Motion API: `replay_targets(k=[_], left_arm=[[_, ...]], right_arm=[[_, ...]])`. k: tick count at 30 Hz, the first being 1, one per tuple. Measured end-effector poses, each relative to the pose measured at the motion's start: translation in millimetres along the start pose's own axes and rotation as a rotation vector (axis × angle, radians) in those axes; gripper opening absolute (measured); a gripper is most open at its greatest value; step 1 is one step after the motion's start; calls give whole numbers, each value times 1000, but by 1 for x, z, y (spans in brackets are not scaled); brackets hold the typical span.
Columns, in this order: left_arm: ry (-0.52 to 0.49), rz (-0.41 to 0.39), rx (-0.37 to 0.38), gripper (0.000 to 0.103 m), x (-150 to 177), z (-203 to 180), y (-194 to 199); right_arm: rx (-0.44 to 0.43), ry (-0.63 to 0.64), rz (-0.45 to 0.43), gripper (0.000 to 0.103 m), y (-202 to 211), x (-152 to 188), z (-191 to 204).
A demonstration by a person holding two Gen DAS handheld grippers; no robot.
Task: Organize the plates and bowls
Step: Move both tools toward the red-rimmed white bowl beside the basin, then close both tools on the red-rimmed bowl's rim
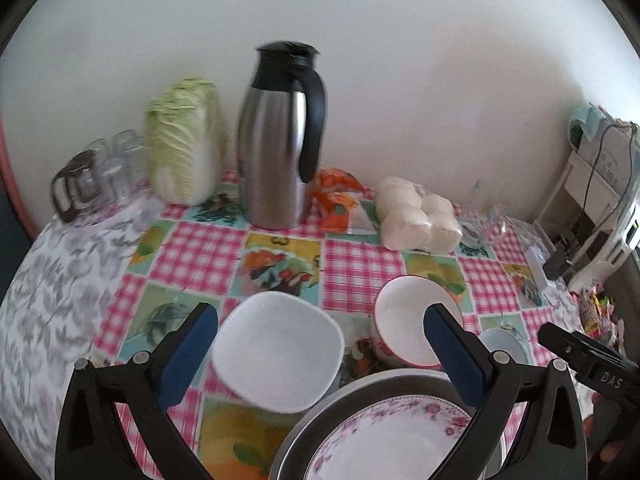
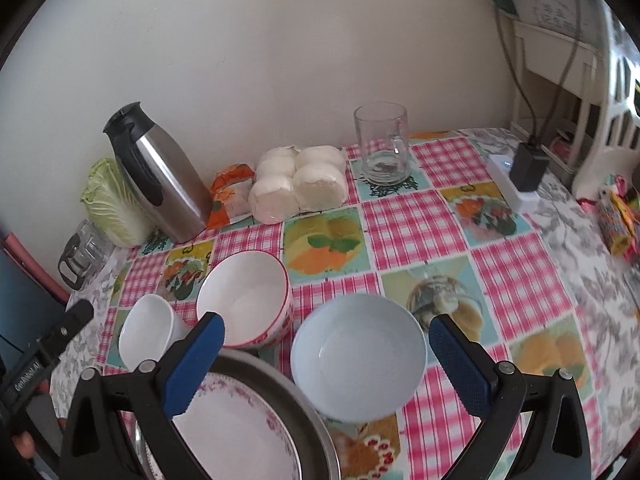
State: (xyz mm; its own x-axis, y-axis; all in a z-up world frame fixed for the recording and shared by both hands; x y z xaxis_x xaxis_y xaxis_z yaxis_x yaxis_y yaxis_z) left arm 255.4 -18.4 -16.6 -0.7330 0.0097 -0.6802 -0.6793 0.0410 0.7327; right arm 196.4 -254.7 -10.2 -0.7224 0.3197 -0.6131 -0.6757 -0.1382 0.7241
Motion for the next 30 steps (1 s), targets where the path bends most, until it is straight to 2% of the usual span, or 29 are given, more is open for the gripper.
replay_targets(k=[5,11,13,14,17,18,19,21,23,25,27,30], left_arm=[[-91,81,22,103,-5,-14,-24],[-64,215,63,102,-16,-18,-55],[-71,258,55,102,-18,-20,-67],[-78,273,50,102,-19,-21,-73],[-123,308,25,101,-18,-26,-87],[-136,314,17,98,-17,-28,-91],[-142,324,14,95,-15,-30,-95],[-140,347,23,81,-12,-34,-101],[-128,376,56,74,-7,-40,-108],[-131,390,53,70,-4,-45,-114],[-151,409,54,53,3,-51,-120],[-170,449,60,42,11,-61,-132]], right_arm=[[-2,38,49,103,-21,-10,3],[0,94,130,102,-52,-15,10],[8,103,153,98,-61,-15,11],[17,102,167,93,-66,-15,10],[37,104,200,89,-80,-14,9],[39,104,207,87,-83,-13,9],[40,106,214,81,-87,-13,9],[37,108,234,74,-95,-11,10],[30,105,252,65,-101,-8,10],[21,101,264,58,-107,-6,11],[5,98,281,50,-113,-3,12],[-2,108,305,42,-122,1,15]])
Point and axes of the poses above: each gripper's, at about its wrist camera, not at the fingertips, and y roughly against the way its jaws point, z to its left, x to its underside, the point moved 9 cm from there along -y, roughly the way its jaws point, and after that the axes turned 10 degrees about -x, right-handed, at the moved point
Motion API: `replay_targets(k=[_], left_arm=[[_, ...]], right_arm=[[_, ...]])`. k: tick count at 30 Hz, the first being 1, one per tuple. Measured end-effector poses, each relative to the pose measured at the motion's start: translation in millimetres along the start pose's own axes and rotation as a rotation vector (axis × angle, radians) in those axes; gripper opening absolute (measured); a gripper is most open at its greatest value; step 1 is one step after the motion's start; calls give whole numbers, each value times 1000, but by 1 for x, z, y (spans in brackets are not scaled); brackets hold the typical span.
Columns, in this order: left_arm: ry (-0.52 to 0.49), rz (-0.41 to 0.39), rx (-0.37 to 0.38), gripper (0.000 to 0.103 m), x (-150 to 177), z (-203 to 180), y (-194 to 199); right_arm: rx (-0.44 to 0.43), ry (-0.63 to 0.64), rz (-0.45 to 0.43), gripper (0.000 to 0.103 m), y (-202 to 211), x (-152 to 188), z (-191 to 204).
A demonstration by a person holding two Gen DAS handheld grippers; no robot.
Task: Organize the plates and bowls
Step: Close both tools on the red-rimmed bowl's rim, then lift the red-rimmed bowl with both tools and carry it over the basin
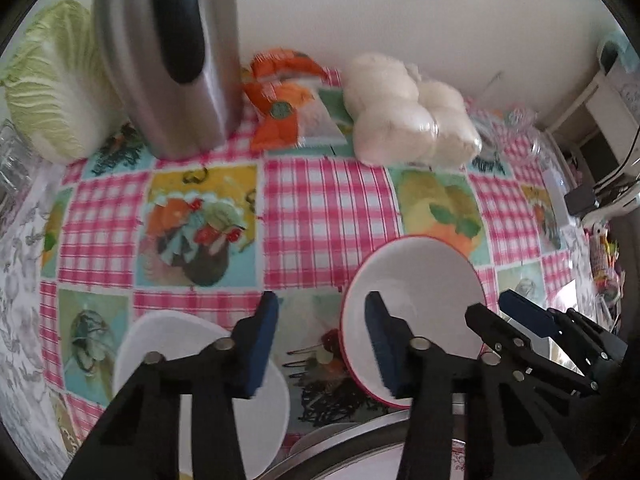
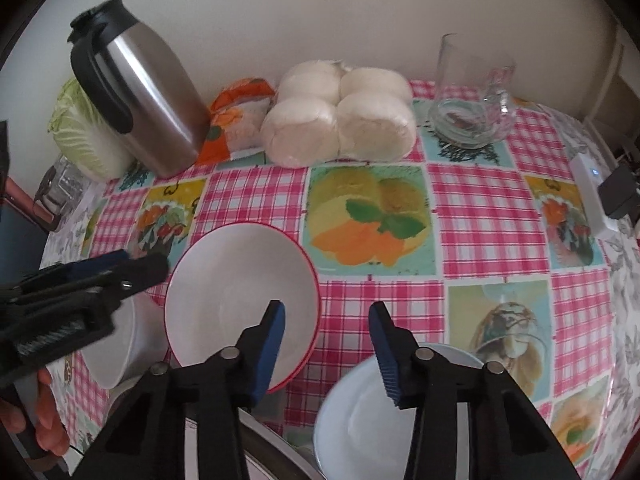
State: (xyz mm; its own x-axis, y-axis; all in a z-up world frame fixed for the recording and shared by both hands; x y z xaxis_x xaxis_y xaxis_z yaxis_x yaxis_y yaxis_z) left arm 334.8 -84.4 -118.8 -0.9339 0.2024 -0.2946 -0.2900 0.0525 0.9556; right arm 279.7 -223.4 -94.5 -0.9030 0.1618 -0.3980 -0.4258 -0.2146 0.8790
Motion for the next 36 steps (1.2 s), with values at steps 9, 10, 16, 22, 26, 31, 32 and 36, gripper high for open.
replay_targets(k=[9,10,16,22,26,31,32,36], left_arm=[[-43,67,-6,28,-3,-18,-23],[-47,75,-5,27,-2,-21,-26],[-50,113,-16,20,3,-26,-41],[-63,101,-40,17,3,-30,-43],[-57,79,-26,11,2,-31,-43],[-33,51,-14,11,3,-25,-33],[-28,43,-12,11,3,-25,-31],[-15,11,4,11,-3,-25,-19]], right_arm=[[-11,-5,69,20,-26,6,3],[-16,-10,79,18,-30,7,3],[-28,-36,115,13,-42,11,2],[-2,-6,120,12,-45,10,6],[11,10,105,12,-45,9,7],[9,-1,92,11,-43,8,4],[7,-5,90,11,-43,8,4],[3,-14,62,10,-34,3,1]])
Point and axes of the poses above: each gripper's, at about its wrist camera, not at the fingertips, and y roughly against the way its jaws point, z to its left, x to its underside, the point moved 9 cm from there along -y, roughly the way its jaws point, and after that the axes turned 10 degrees about -x, right-handed, at the moved point
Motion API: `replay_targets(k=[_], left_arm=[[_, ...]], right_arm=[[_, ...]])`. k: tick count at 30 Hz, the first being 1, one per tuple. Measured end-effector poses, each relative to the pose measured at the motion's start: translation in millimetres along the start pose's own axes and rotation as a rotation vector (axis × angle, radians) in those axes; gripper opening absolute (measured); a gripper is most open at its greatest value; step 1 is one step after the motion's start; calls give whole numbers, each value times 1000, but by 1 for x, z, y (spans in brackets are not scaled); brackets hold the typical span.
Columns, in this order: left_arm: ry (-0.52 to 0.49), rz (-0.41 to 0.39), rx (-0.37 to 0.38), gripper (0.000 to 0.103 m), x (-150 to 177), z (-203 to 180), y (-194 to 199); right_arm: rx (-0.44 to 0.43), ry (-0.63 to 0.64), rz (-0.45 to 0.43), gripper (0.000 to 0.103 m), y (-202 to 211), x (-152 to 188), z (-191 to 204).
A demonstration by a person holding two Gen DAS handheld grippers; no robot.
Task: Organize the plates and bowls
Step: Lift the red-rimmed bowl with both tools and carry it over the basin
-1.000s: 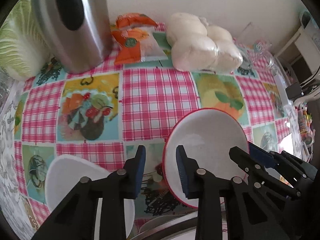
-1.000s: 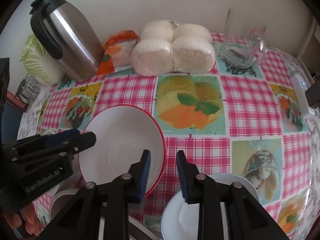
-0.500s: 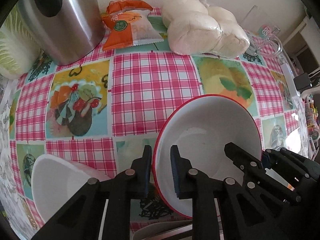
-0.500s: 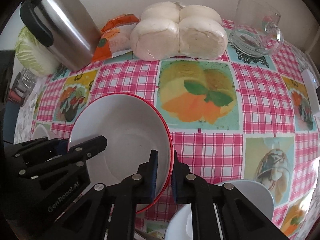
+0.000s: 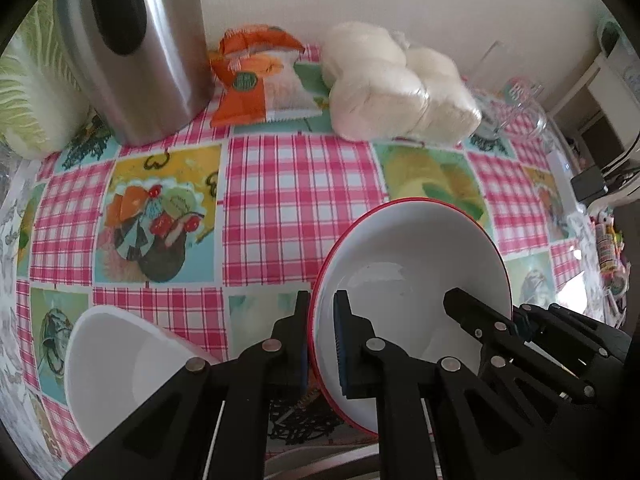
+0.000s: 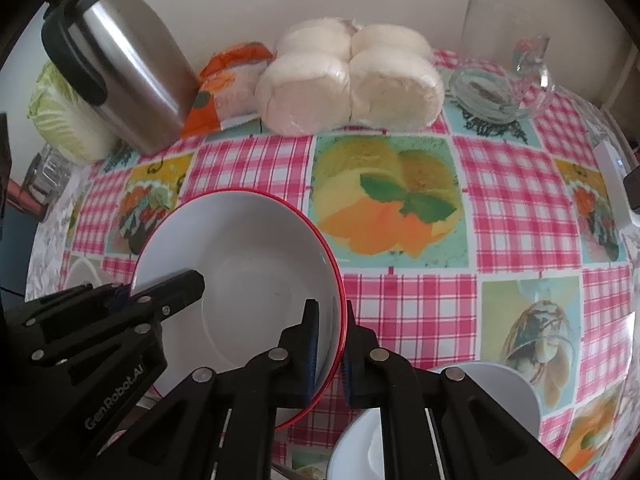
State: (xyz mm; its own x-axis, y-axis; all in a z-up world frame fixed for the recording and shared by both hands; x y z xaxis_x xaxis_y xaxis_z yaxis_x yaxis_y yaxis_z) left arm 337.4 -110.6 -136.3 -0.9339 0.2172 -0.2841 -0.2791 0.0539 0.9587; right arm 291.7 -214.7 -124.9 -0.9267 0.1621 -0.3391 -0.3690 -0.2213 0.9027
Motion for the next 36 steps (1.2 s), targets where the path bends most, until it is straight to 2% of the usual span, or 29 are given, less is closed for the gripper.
replay_targets(k=[6,11,17,27,36], left_arm=[[0,-53,-19,11,-4,-1,34],[8,-74,-42,11,5,-4,58],[23,-74,-52,11,31,-4,75],[131,-93,-20,11,88,15,100],[179,-121,-8,11,131,25,114]], right_arm=[[2,17,-60,10,31,-10,7],[9,28,-76,10,53,-3,14],[-5,24,-64,11,68,17,22],[-29,56,-41,11,92,56,49],[-58,74,-42,11,107,90,67]])
Point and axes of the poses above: each gripper's, at about its wrist camera, not at the fingertips, and y roughly against the way its jaws point, z to its left, x to its underside, the point moved 9 cm from there along -y, roughly the way its jaws point, and after that the axes turned 10 degrees about -x, right-handed, at the moved point
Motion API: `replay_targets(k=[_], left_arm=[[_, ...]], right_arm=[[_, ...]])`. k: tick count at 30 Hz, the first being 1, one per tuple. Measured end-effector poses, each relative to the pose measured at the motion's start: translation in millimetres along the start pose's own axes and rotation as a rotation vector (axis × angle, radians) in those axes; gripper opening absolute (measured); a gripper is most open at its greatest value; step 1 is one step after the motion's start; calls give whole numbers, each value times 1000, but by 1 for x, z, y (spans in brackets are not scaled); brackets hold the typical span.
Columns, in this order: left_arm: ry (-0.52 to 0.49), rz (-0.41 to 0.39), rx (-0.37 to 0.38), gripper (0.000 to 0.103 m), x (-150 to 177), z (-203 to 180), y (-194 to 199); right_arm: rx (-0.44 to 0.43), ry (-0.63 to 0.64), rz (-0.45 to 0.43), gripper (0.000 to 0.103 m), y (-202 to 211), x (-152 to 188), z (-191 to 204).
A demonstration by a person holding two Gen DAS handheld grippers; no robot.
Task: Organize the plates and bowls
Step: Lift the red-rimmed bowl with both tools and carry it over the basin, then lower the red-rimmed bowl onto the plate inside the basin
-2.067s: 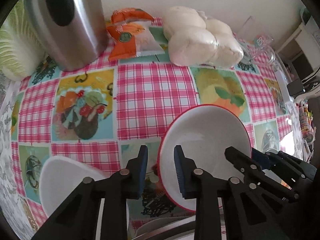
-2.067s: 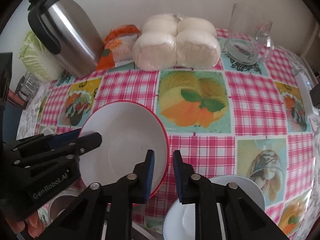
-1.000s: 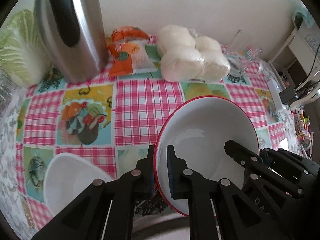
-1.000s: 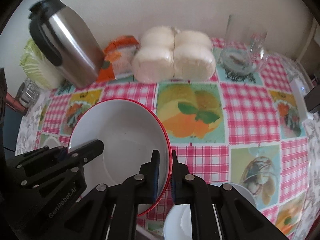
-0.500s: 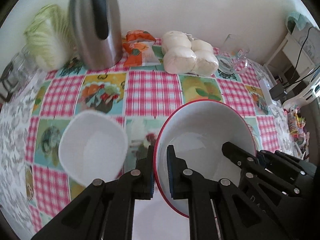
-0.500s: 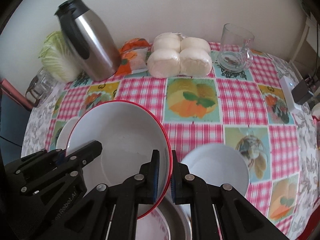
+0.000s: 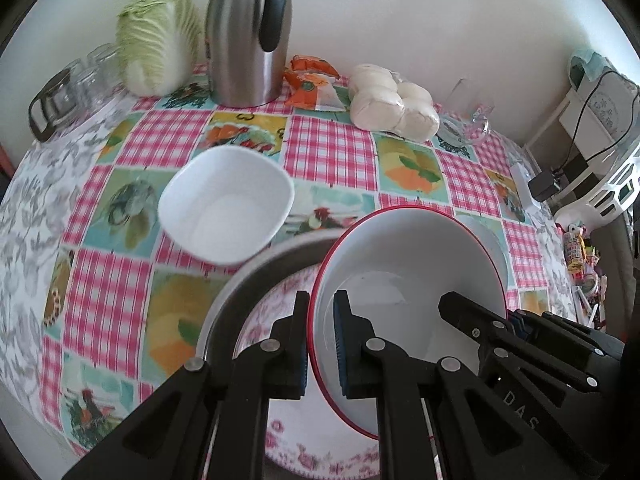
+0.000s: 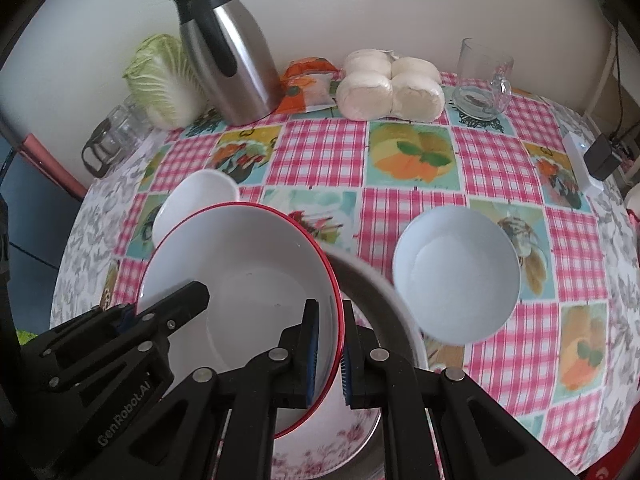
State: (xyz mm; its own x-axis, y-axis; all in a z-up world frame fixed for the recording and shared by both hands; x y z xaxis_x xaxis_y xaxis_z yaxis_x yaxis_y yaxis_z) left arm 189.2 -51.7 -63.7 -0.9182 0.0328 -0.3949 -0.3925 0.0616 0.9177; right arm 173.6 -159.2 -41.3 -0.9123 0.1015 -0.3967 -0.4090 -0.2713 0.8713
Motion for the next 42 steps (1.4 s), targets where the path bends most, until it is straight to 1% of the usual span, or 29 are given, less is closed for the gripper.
replay_targets(k=[4,7,12,16,18,22,27,31,36,42], left_arm=[[9,-1,9,11,20,5,2],[12,10,10,11,33,8,-1],[17,24,10,11,47,14,-7],[15,26,9,11,52,15,-9],[10,29,6,11,54,15,-11],[20,38,26,11,53,16,-14],[24,22,33,11,48,18,-10],[24,18,53,11,43,14,-10],[2,1,36,11,38,7,-8],[9,21,41,11,41,8,-16]], right_arm=[[-23,-11,-4,10,3,15,5],[-20,-14,-9,11,2,28,7],[-49,-41,-4,11,-6,50,9],[-63,-73,-12,11,-10,60,8],[-63,-82,-14,11,-12,62,8],[-37,-67,-29,11,-13,62,10],[-77,-90,-37,11,-14,60,8],[-66,-80,-49,11,-11,54,8],[-70,-97,-64,11,-7,50,3],[-74,-121,-51,11,-11,52,-2]])
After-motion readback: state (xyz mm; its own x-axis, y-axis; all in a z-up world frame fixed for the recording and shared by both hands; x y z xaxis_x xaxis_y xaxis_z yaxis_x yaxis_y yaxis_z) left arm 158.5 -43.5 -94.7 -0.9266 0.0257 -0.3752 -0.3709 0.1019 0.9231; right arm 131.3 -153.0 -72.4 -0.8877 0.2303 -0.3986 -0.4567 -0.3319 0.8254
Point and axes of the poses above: each gripper's, at about its wrist camera, not at the fingertips, and y roughly against the way its jaws point, z to its left, x to its underside, the point moved 9 cm from there along -y, roughly the way its jaws point, and after that the axes turned 10 degrees about -x, right-handed, at the moved point
